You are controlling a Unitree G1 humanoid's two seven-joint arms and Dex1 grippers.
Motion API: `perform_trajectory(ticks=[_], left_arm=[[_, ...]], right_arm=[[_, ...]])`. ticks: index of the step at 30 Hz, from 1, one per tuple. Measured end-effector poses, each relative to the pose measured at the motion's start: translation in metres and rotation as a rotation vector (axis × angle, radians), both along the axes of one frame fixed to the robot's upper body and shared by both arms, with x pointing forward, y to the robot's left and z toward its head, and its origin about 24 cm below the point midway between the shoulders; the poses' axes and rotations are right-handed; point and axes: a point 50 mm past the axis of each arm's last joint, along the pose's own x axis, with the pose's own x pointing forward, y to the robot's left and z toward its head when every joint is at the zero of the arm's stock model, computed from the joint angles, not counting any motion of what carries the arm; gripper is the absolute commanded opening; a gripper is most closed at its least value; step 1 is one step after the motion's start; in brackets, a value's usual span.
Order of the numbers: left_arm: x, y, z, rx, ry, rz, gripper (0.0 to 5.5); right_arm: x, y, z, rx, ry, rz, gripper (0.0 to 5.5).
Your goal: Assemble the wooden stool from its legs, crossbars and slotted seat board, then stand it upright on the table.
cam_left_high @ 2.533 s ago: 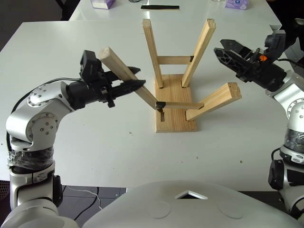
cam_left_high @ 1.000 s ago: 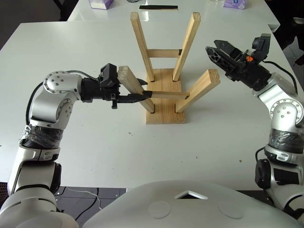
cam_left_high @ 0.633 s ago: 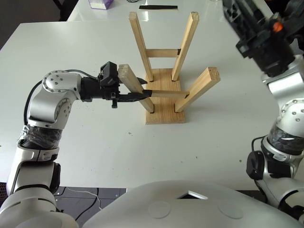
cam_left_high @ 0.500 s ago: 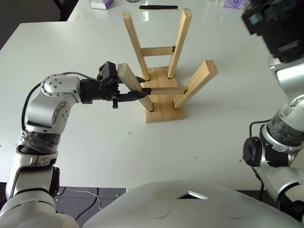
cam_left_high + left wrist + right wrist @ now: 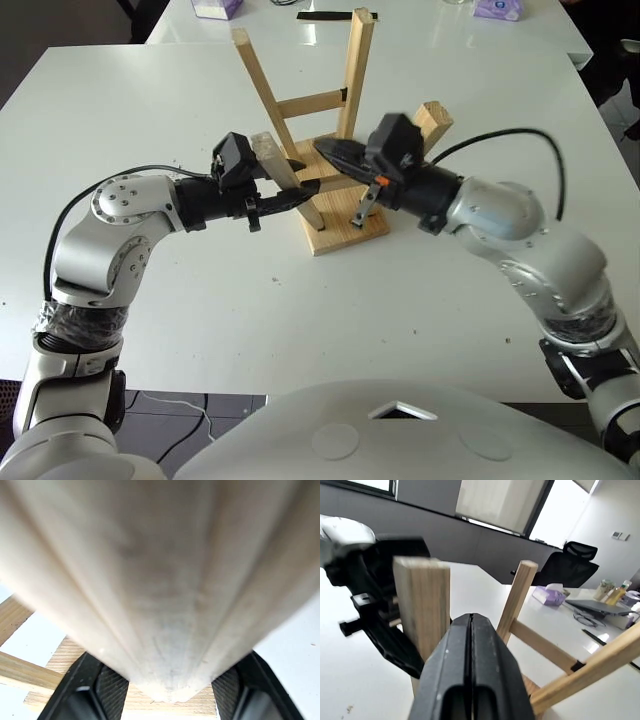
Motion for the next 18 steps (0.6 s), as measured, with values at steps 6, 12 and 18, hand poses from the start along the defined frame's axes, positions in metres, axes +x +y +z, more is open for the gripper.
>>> perform_trajectory(ticks=[6, 12, 18], left_arm=[[0.001, -0.001, -0.001, -0.002, 0.003, -0.004, 2.05], [0.003, -0.003, 0.001, 0.036, -0.003, -0.046, 2.05], [0.008, -0.004, 0.003, 0.048, -0.005, -0.069, 2.05]], right_arm=[[0.006, 0.007, -0.031, -0.175, -0.072, -0.011, 0.0], [0.004, 0.003, -0.028, -0.118, 0.019, 0.052, 0.0], [0.012, 0.002, -0.016, -0.054, -0.002, 0.015, 0.0]])
